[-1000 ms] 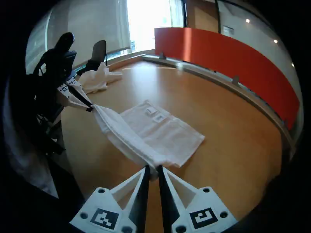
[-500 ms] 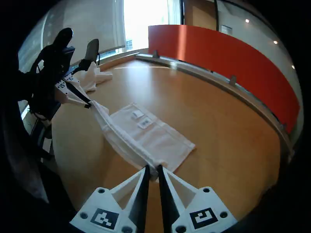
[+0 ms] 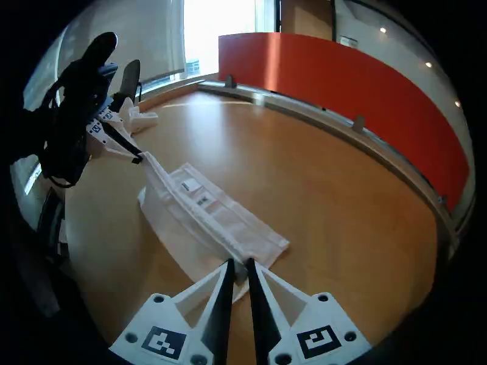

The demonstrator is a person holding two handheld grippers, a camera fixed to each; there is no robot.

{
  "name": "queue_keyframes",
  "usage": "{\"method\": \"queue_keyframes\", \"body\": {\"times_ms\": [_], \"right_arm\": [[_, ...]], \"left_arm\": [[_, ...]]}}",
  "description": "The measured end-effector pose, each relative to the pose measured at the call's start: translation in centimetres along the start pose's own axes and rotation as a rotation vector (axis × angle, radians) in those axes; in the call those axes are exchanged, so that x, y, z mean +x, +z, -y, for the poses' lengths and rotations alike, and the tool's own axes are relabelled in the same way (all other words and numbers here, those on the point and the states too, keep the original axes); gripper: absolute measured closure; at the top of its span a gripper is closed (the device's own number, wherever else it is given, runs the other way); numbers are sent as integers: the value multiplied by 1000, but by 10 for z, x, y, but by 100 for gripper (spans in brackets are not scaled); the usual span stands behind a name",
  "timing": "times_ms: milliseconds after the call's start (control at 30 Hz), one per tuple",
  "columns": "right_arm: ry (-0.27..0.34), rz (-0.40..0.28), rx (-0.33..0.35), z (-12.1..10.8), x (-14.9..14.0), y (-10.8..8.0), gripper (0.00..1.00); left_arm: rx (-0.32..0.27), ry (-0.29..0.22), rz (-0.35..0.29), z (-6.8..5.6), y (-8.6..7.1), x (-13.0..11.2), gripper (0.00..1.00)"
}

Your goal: Fold towel

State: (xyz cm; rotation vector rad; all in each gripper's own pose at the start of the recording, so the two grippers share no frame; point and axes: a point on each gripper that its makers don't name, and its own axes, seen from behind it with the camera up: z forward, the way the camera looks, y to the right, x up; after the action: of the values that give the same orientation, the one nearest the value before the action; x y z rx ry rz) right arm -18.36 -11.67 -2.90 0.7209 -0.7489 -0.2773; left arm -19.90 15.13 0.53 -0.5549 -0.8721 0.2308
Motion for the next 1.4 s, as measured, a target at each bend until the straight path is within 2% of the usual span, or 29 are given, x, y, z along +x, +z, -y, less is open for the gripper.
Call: {"method": "queue_keyframes", "body": {"times_ms": [400, 800, 1033, 1100, 1300, 1400], "right_arm": [[21, 10, -4, -11, -1, 9, 84], [47, 50, -7, -26, -10, 33, 83], [64, 68, -19, -30, -19, 44, 82], [71, 70, -28, -33, -20, 47, 80], [87, 84, -73, -46, -25, 54, 65], [97, 84, -95, -51, -26, 55, 61]], "left_arm": [[1, 24, 23, 4, 15, 3, 87], [23, 37, 43, 22, 54, 3, 84], [31, 37, 52, 27, 69, -3, 80], [35, 38, 52, 28, 72, -3, 78], [83, 48, 51, 41, 79, -4, 70], [97, 61, 59, 46, 82, -5, 68]]}}
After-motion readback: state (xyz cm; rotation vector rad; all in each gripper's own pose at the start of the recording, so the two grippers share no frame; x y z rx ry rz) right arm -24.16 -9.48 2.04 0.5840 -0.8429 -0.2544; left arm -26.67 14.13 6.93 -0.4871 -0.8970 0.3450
